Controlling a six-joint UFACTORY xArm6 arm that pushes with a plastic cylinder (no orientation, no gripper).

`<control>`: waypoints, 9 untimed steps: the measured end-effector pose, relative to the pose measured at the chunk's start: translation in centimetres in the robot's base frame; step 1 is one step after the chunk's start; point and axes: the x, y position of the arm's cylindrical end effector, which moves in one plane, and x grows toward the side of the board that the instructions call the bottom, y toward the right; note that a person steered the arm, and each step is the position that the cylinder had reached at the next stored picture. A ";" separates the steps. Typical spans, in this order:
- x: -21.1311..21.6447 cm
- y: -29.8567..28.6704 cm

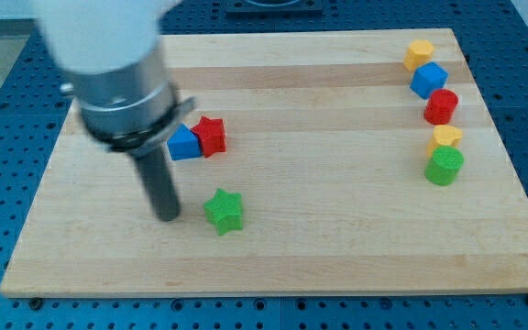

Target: Slide the green star diagonal to green circle

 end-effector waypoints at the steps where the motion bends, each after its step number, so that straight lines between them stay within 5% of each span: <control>1: 1.8 0.4; 3: 4.1 1.4; 5: 1.5 11.6; 7: 3.2 7.0; 9: -1.6 6.8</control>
